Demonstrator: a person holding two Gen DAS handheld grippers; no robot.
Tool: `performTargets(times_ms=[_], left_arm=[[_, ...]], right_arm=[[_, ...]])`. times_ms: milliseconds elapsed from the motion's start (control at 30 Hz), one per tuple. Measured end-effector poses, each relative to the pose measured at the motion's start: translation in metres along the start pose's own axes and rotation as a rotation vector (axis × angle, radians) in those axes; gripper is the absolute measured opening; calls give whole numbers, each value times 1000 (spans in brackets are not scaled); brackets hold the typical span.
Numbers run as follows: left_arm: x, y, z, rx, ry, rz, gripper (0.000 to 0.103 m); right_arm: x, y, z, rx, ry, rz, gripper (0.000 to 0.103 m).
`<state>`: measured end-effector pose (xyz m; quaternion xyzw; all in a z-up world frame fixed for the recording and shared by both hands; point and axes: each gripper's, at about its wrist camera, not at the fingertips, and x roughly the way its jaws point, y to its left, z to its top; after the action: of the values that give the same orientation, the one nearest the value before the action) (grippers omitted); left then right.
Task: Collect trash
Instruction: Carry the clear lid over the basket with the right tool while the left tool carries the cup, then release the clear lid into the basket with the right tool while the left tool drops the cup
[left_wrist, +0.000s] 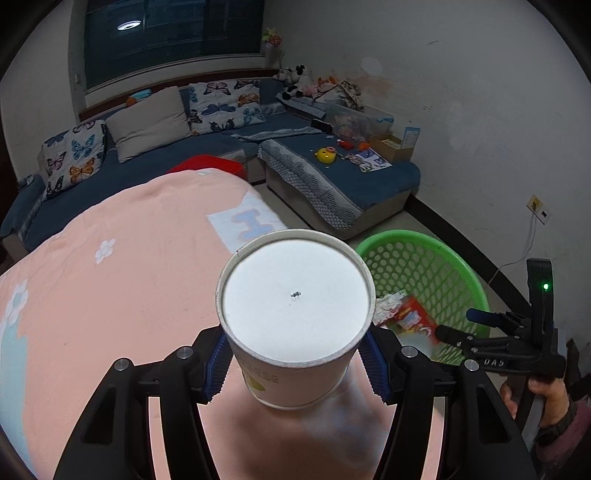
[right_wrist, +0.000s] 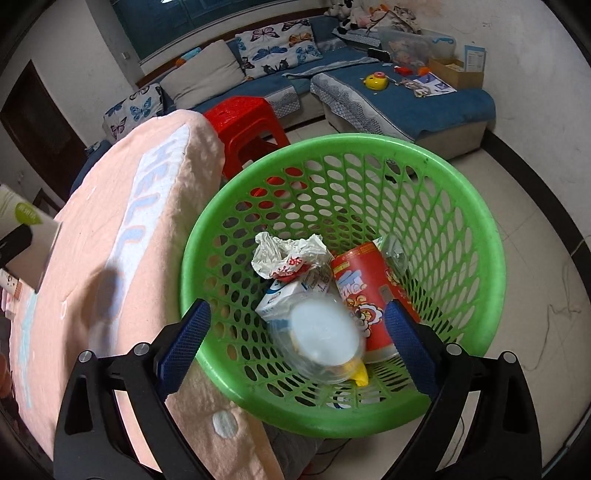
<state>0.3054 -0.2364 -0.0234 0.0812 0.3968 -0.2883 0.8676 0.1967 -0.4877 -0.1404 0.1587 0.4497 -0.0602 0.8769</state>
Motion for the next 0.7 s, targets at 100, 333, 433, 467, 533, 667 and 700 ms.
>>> performTargets(times_ms=[100, 333, 433, 467, 533, 667, 700], left_arm=[[7, -15, 10, 27, -1, -17, 60], [37, -58, 26, 81, 30, -55, 60], [52, -74, 31, 99, 49, -75, 61], [57, -79, 33, 105, 54, -77, 61], [65, -87, 36, 119, 60, -76, 61], [82, -97, 38, 121, 93, -83, 62], [84, -98, 37, 121, 96, -82, 63]], right_arm=[[-9, -3, -1, -9, -13, -13, 94], [-38, -19, -9, -4, -48, -24, 94], [-46, -25, -14, 0, -55, -29, 94], [-47, -26, -16, 2, -56, -28, 94], [-49, -28, -19, 5, -59, -26, 94], [-50, -30, -26, 1, -60, -37, 94], [-50, -31, -28, 3, -59, -36, 94]])
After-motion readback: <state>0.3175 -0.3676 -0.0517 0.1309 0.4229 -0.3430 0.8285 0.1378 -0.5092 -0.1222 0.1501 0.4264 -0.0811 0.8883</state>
